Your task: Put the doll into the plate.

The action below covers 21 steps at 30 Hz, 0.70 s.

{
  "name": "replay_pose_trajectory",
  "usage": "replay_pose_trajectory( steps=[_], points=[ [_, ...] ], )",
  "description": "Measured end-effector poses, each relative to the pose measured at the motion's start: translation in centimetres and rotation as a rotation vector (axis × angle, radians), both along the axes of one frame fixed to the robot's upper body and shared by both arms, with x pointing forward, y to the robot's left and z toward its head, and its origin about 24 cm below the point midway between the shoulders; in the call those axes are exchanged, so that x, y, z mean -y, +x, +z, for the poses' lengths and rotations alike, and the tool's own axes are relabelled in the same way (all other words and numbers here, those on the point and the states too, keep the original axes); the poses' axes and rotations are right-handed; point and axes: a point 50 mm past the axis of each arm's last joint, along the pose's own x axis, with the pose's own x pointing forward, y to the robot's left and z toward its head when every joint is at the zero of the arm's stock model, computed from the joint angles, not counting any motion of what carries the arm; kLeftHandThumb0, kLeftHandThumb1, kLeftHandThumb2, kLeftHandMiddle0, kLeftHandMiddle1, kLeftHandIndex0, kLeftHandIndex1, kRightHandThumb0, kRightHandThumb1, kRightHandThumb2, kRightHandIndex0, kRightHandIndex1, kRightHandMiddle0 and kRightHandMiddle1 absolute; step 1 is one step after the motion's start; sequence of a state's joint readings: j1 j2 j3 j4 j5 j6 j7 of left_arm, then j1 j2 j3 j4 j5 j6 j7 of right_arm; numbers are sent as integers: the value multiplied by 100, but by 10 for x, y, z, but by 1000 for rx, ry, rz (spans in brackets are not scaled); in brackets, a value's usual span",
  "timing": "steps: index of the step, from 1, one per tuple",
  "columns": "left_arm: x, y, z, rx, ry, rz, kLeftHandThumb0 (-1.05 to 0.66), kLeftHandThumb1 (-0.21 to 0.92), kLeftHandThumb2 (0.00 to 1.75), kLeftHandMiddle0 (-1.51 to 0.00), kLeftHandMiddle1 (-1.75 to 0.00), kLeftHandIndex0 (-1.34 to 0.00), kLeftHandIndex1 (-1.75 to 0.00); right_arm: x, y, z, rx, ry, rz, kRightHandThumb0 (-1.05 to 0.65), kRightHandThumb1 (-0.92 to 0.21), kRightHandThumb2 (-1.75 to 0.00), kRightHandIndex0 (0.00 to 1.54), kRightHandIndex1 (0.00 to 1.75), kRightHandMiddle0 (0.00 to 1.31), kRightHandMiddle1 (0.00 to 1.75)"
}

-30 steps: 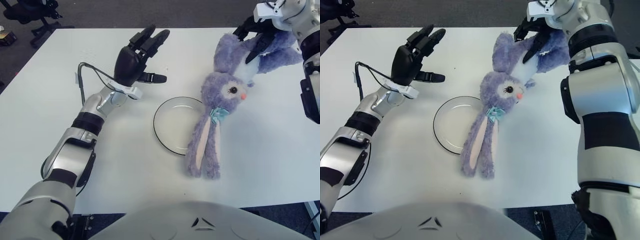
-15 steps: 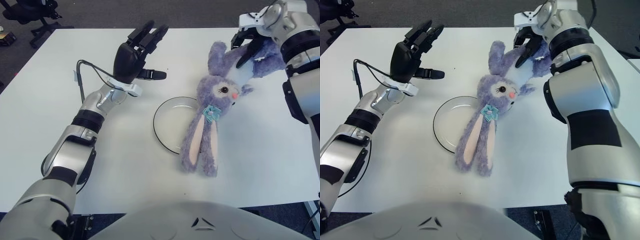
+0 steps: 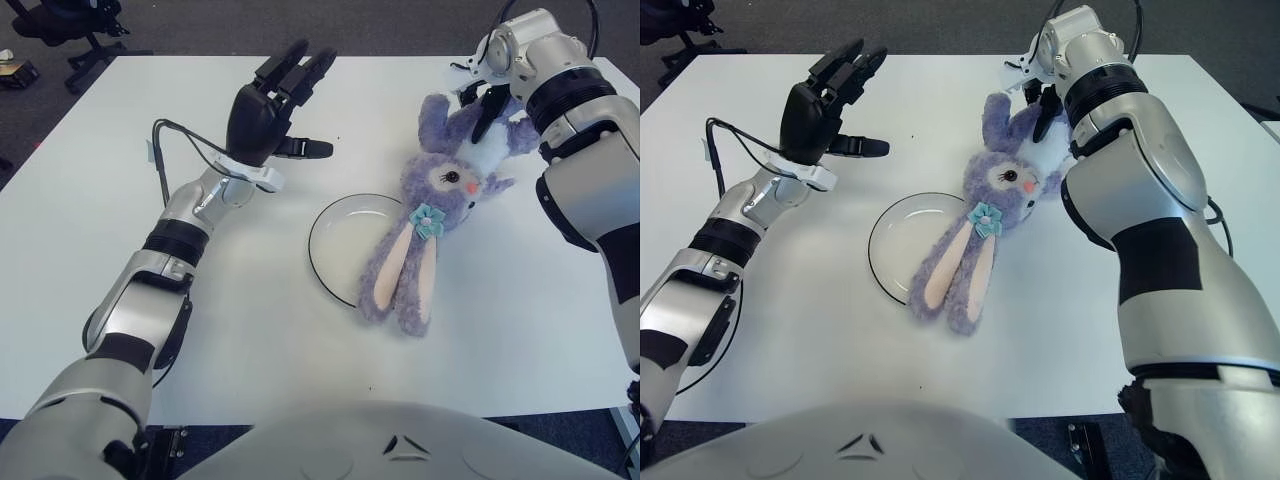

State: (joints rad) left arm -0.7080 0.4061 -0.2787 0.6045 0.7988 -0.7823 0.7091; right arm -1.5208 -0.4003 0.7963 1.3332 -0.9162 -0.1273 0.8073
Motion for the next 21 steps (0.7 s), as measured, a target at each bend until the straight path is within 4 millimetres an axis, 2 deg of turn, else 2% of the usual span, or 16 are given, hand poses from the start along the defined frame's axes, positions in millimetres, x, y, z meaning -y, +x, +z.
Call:
replay_pose_trajectory(
  steps=[2,6,13,19,21],
  points=[
    [0,0,0,1,-1,0,-31,92,31,-51,-1,-41,-24,0,0,0,9,5,6,-83,-92,-33,45,16,23,4],
    [1,0,1,3,-2,-2,-32,92,31,-52,-1,-41,-25,-1,1,2,29,47,27,-87,-92,-37,27,5,20,1],
    [1,-1,1,0,-1,-6,-31,92,31,-52,-1,-41,-25,5,0,12,67,218,92,-90,-92,-55,34,3,18,0],
    [1,-1,0,-5,0,-5,-31,92,31,-52,-1,-40,-25,8,-1,15,81,244,99,-90,-92,-58,36,3,18,0],
    [1,-1,0,-5,0,-6,-32,92,31,-52,-1,-40,-25,8,0,16,89,272,106,-89,-92,-69,43,3,23,2]
  ],
)
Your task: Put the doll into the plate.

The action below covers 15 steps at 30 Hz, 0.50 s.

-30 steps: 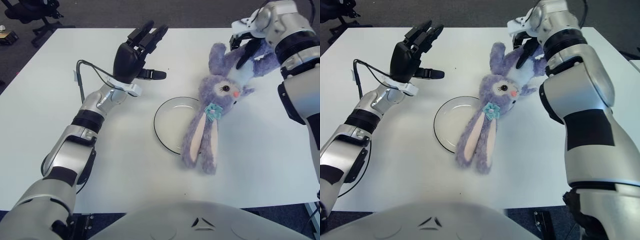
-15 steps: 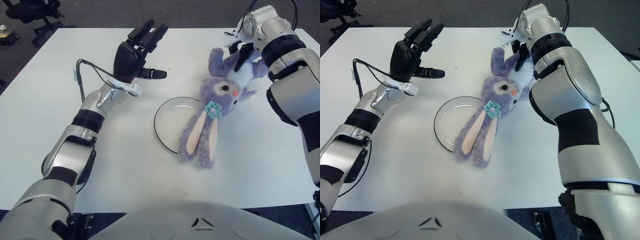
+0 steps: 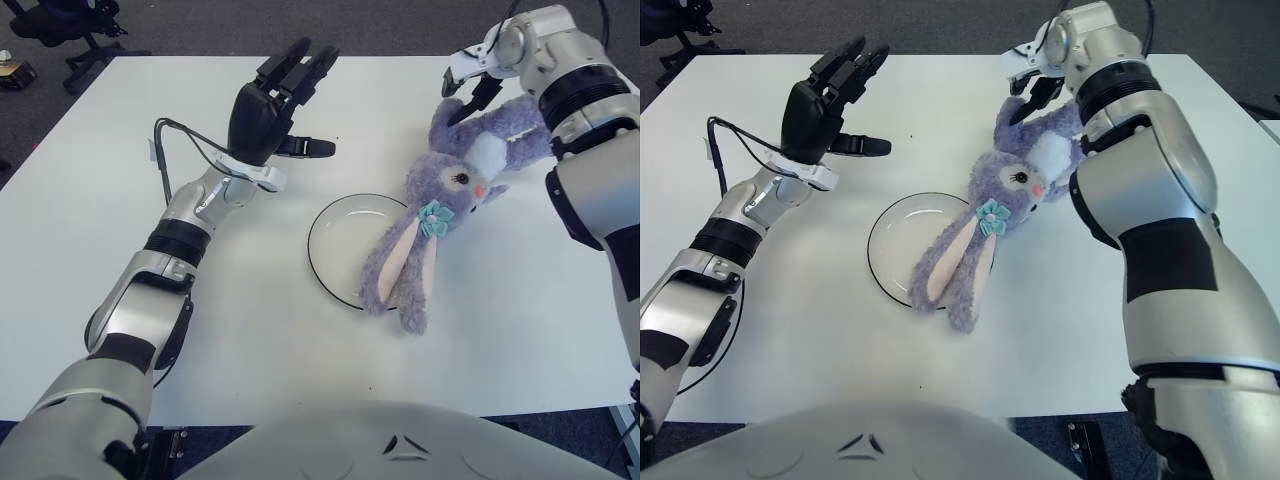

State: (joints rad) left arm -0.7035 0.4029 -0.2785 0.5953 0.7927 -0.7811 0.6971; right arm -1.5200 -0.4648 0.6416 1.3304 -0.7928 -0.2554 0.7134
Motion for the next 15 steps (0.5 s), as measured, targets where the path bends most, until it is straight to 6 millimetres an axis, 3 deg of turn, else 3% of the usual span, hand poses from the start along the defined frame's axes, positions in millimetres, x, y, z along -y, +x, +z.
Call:
replay_pose_trajectory(
  steps=[6,11,15],
  points=[
    [1,0,0,-1,-1,-3,-32,92,31,-52,-1,-40,-26,2,2,17,158,260,29,-89,-92,-80,51,3,28,3],
    [1,0,-1,-3,-2,-3,-32,92,31,-52,-1,-40,-26,7,2,26,236,329,25,-89,-92,-81,52,2,28,3],
    [1,0,-1,-5,-2,-3,-31,92,31,-52,-1,-39,-26,12,3,27,333,450,-2,-89,-92,-82,42,0,29,4]
  ],
)
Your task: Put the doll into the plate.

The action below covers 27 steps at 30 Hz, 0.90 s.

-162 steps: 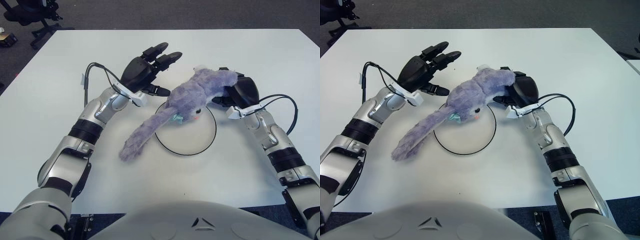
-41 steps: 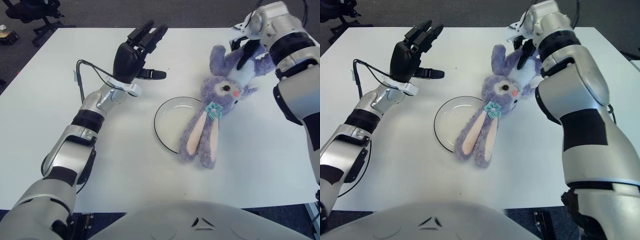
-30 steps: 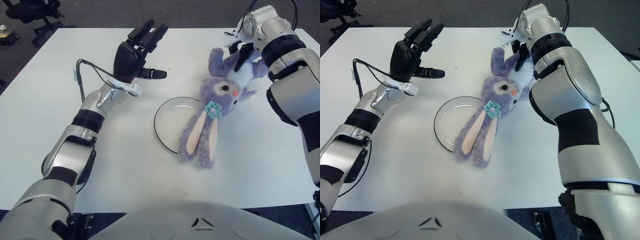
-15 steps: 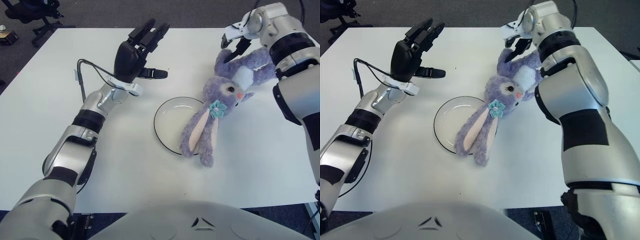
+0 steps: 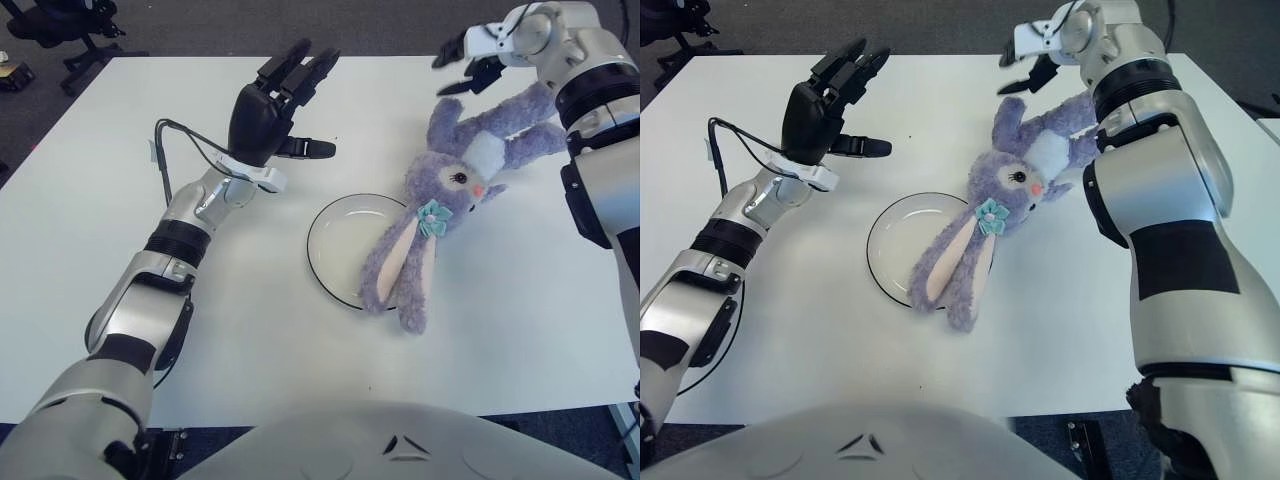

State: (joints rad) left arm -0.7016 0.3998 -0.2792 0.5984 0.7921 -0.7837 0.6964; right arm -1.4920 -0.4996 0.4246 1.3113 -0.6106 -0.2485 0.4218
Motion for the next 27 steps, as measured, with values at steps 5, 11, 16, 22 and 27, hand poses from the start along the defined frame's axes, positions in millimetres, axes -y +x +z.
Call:
replay_pose_trajectory(
  steps=[5,11,16,22,27],
  points=[
    [0,0,-2,-7,0,-6,-31,92,32,-52,-1,-39,-26,8,1,3,133,184,-50,-86,-92,-85,40,0,31,4],
    [0,0,-2,-12,3,-7,-31,92,32,-52,-1,-38,-26,10,1,5,180,238,-59,-75,-92,-82,48,3,40,8],
    [0,0,-3,-15,7,-10,-31,92,32,-52,-1,-38,-26,12,-1,10,296,273,-45,-65,-92,-75,59,6,49,12],
    [1,0,-4,-21,10,-12,-30,92,32,-52,-1,-38,-27,26,-8,22,383,260,-11,-60,-92,-69,65,6,51,13],
    [0,-1,-5,-26,10,-12,-30,92,32,-52,-1,-37,-27,39,-17,24,456,226,43,-57,-92,-66,66,5,51,13]
  ],
)
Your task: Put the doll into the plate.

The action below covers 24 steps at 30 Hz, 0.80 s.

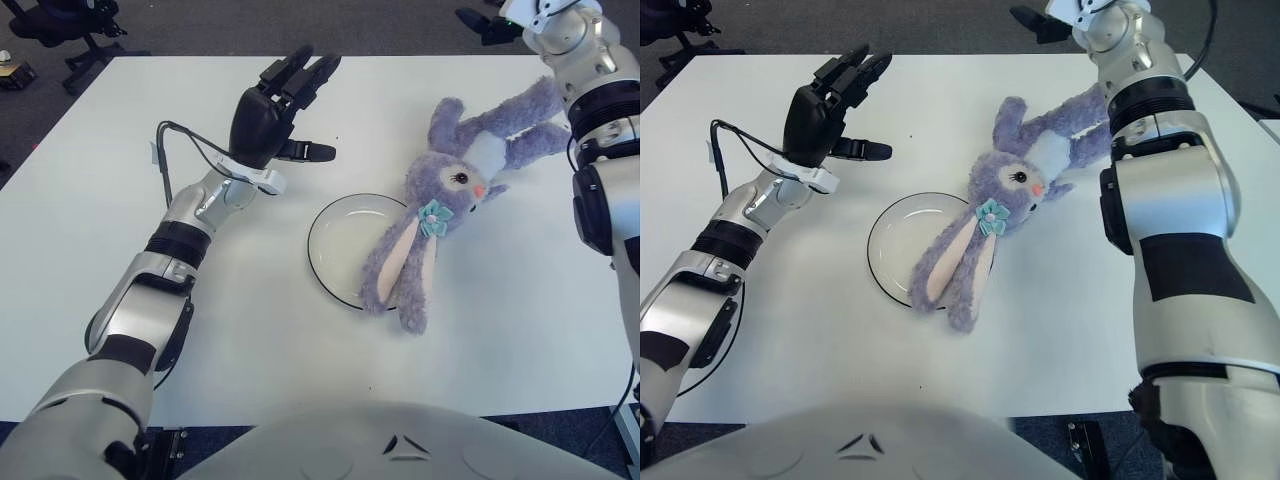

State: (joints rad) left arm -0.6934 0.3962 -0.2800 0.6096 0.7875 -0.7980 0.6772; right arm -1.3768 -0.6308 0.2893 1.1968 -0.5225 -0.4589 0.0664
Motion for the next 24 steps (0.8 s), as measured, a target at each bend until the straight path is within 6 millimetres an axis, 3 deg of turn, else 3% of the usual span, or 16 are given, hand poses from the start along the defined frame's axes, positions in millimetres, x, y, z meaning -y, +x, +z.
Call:
replay_pose_trajectory(
  steps=[9,17,24],
  points=[
    [0,0,-1,-8,-8,-1,-30,92,32,-52,0,-37,-27,15,-13,-24,28,-66,77,-55,-92,-64,62,3,51,12],
    [1,1,-5,-29,-9,0,-30,92,32,-52,0,-37,-28,32,-47,-42,121,-305,171,-54,-92,-62,53,0,49,11],
    [0,2,-7,-39,-5,4,-30,92,32,-52,0,-37,-29,30,-56,-52,114,-333,210,-54,-92,-62,52,0,49,11]
  ],
)
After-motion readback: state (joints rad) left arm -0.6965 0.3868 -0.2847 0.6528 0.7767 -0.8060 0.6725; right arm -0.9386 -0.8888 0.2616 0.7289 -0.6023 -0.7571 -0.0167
